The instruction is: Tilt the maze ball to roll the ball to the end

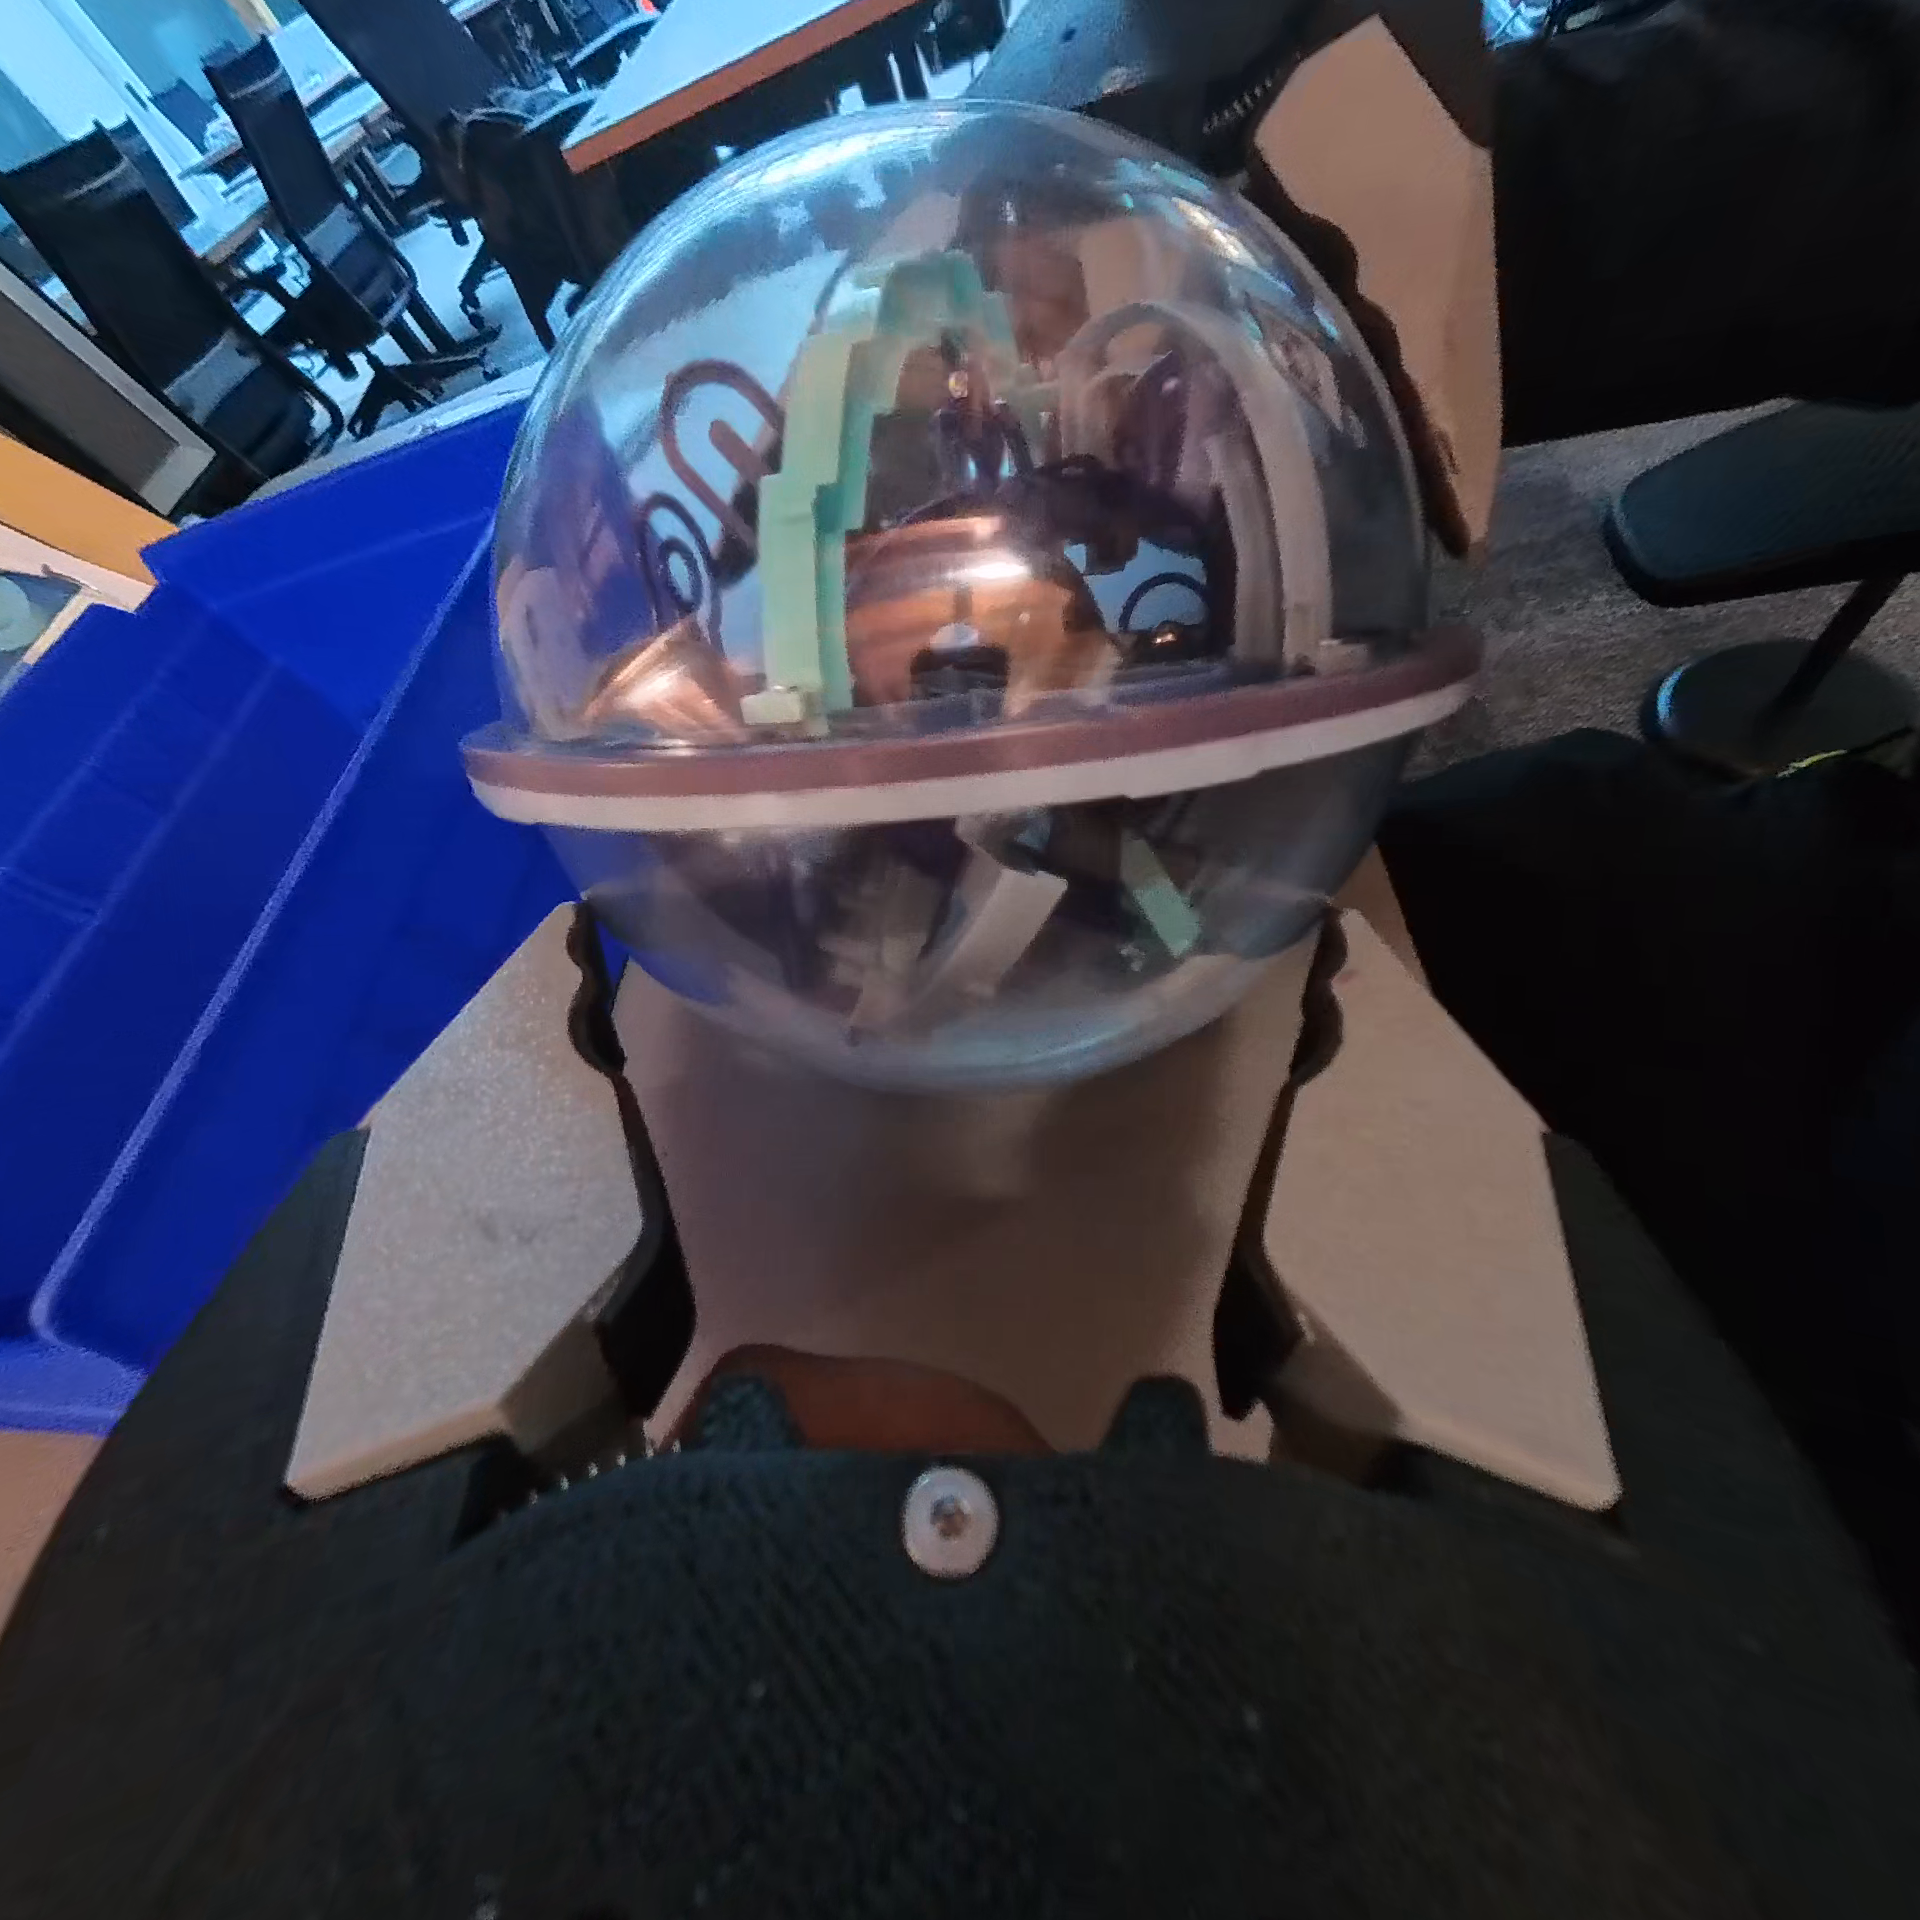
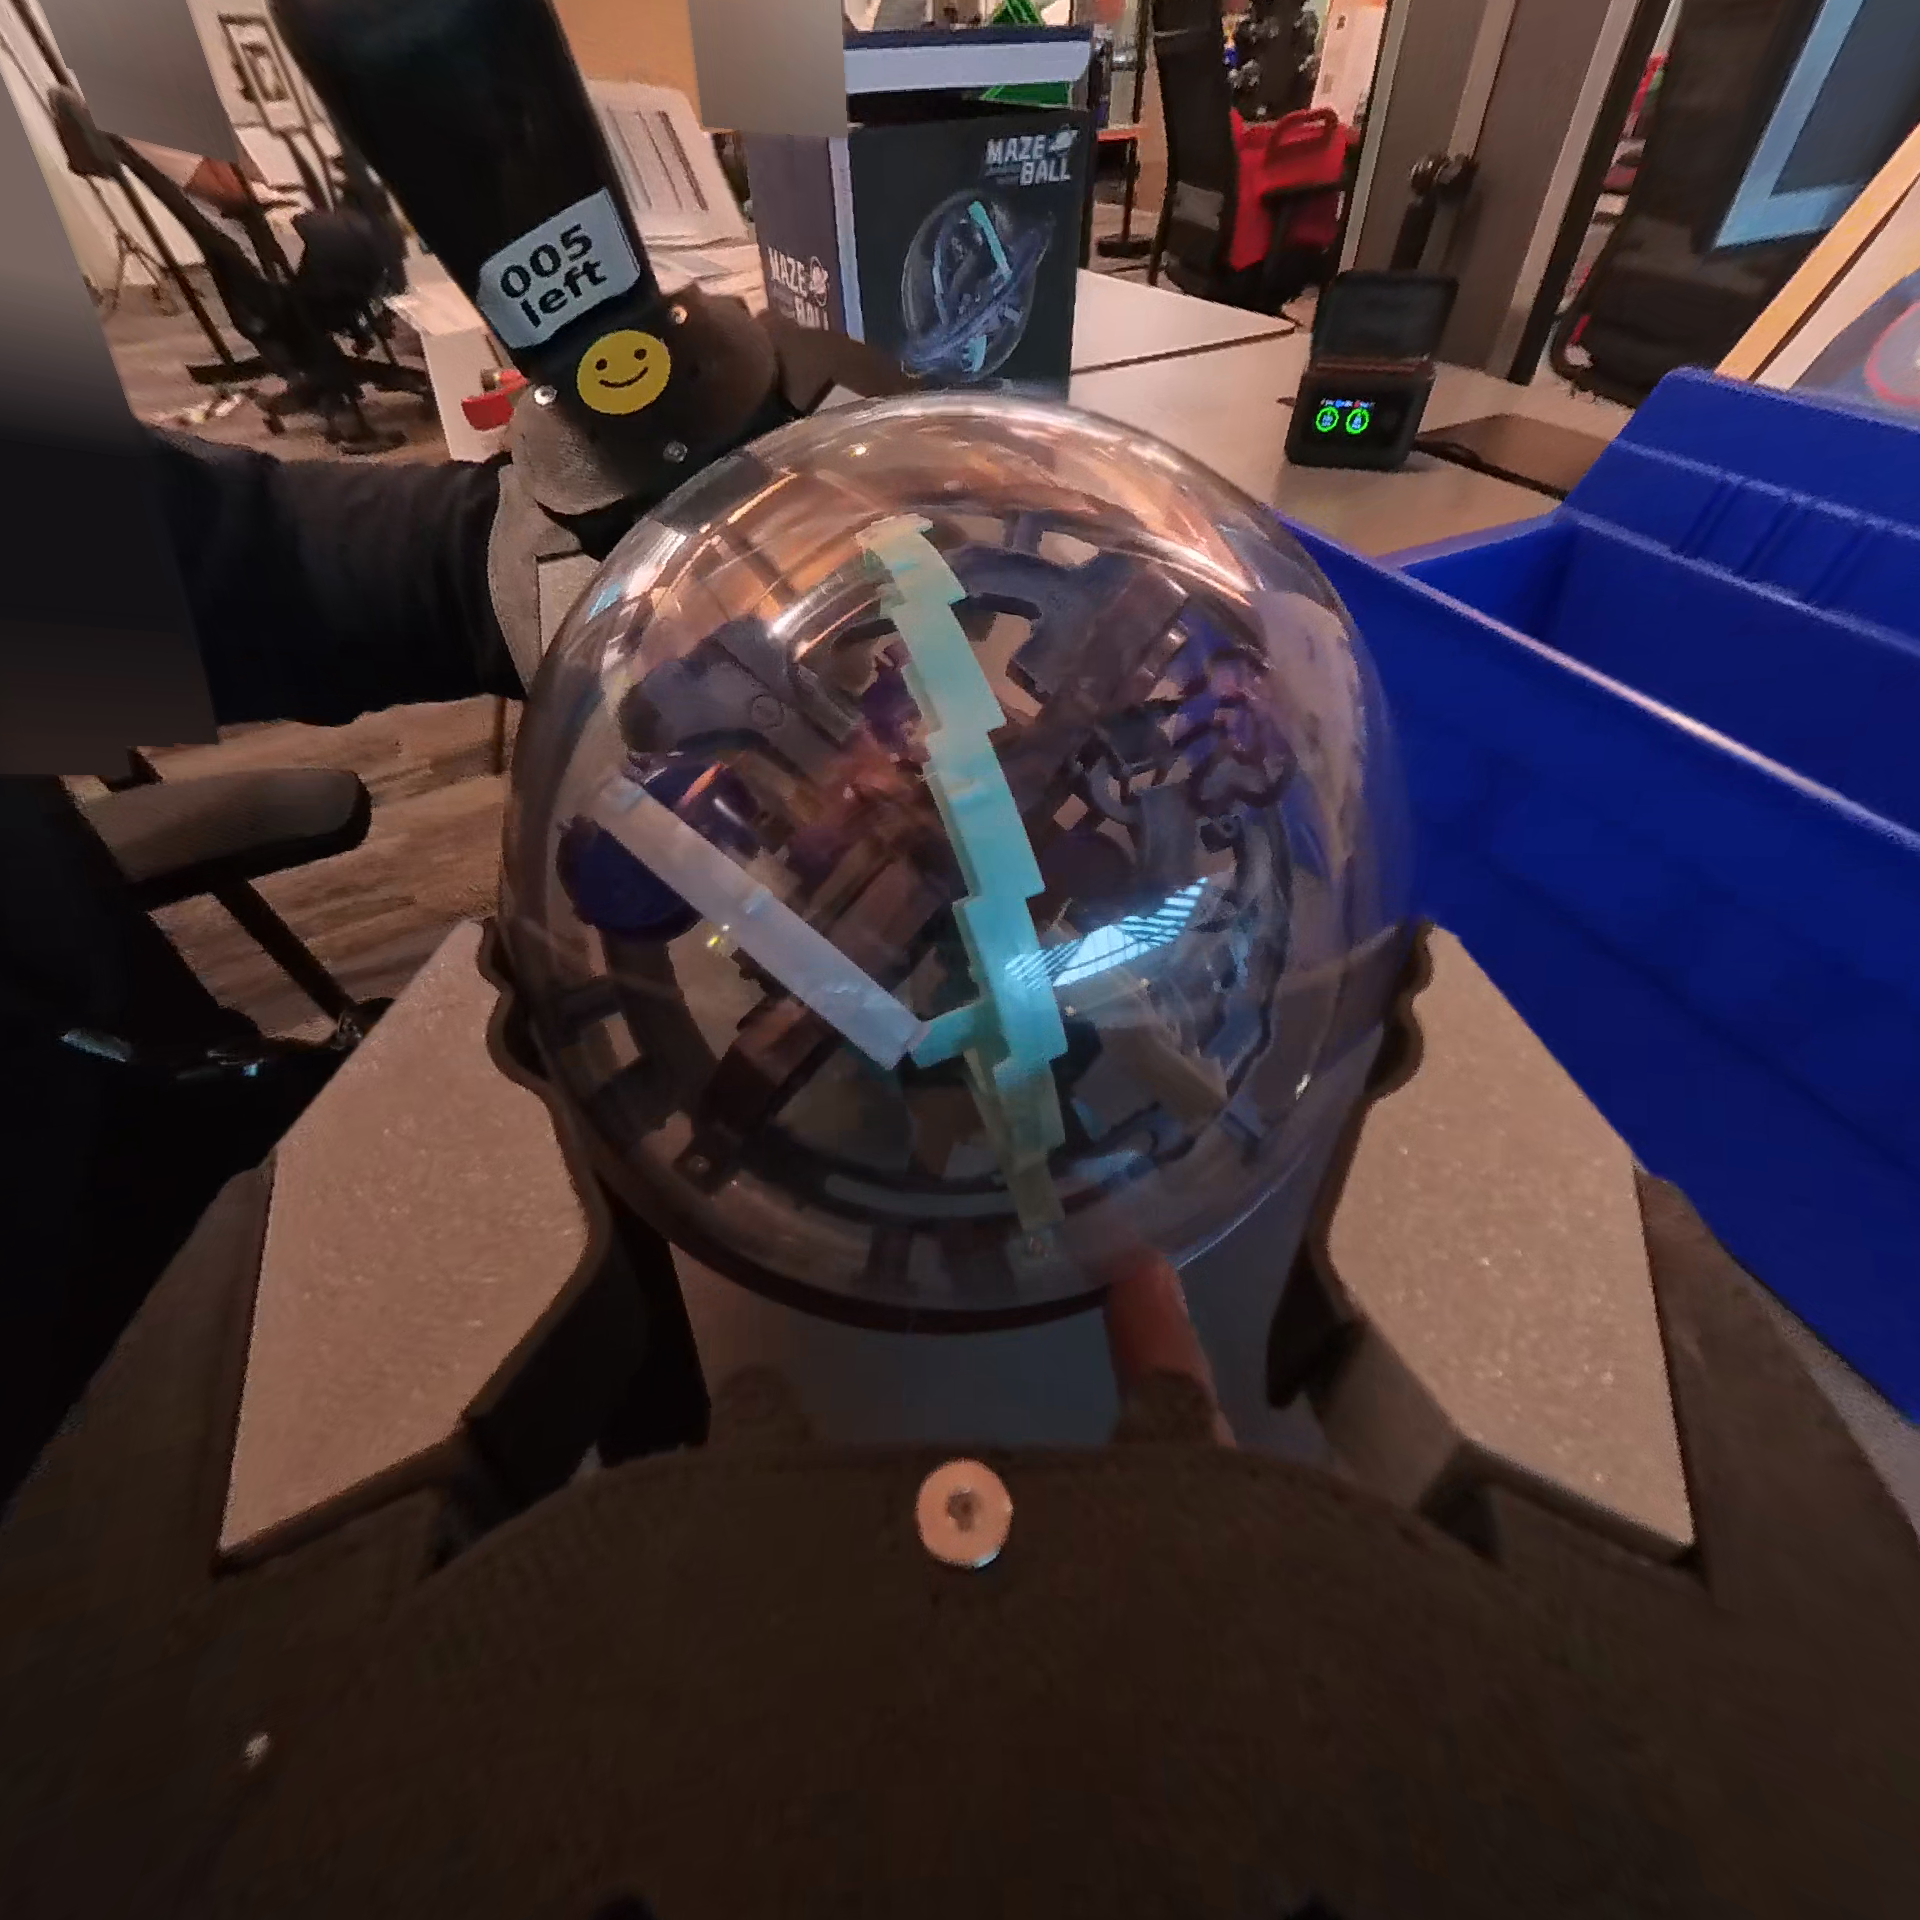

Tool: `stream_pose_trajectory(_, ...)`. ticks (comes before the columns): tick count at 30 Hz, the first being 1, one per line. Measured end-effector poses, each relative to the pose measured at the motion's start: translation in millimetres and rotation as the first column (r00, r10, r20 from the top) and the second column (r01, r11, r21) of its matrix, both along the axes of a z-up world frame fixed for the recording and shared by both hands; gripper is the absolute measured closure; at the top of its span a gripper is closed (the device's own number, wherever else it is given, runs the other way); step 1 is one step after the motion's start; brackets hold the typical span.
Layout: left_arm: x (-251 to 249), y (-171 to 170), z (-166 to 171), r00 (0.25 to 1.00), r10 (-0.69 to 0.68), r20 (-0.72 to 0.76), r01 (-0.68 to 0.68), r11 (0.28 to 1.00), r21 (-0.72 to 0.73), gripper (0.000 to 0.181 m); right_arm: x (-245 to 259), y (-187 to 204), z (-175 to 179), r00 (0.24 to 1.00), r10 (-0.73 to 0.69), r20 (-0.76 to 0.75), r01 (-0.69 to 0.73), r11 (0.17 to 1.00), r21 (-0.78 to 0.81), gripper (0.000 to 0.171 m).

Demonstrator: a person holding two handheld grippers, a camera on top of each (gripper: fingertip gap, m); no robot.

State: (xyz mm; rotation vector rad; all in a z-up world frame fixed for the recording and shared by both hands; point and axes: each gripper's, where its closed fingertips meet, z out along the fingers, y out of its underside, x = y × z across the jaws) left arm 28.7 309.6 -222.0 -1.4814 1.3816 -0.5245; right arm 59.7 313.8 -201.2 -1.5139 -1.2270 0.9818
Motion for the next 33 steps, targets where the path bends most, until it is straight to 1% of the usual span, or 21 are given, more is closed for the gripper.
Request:
stream_pose_trajectory(7,-7,6,0,1.0,-0.002,0.023,0.002,1.0,-0.009,0.051,-7,6,0,1.0,0.007,0.005,-0.007,0.999,-0.052,0.015)
stream_pose_trajectory(13,-8,8,0,0.998,-0.004,0.063,0.006,1.0,-0.029,0.05,-10,9,0,1.0,0.017,-0.02,-0.019,0.994,-0.11,0.016)
stream_pose_trajectory(17,-5,8,-2,0.999,0.004,0.05,-0.003,1.0,-0.016,0.05,-5,8,3,0.999,0.033,-0.01,-0.034,0.992,-0.124,0.02)
stream_pose_trajectory(23,-3,7,-7,0.999,-0.006,0.047,0.007,1.0,-0.017,0.049,7,10,19,0.99,0.035,-0.139,-0.067,0.971,-0.23,0.036)
stream_pose_trajectory(28,-1,6,-5,0.998,0.002,0.056,-0.001,1.0,-0.028,0.05,9,12,20,0.983,0.037,-0.182,-0.086,0.959,-0.27,0.036)
stream_pose_trajectory(33,-1,6,-5,0.998,0.014,0.06,-0.012,1.0,-0.028,0.05,9,13,20,0.979,0.043,-0.2,-0.096,0.959,-0.267,0.036)
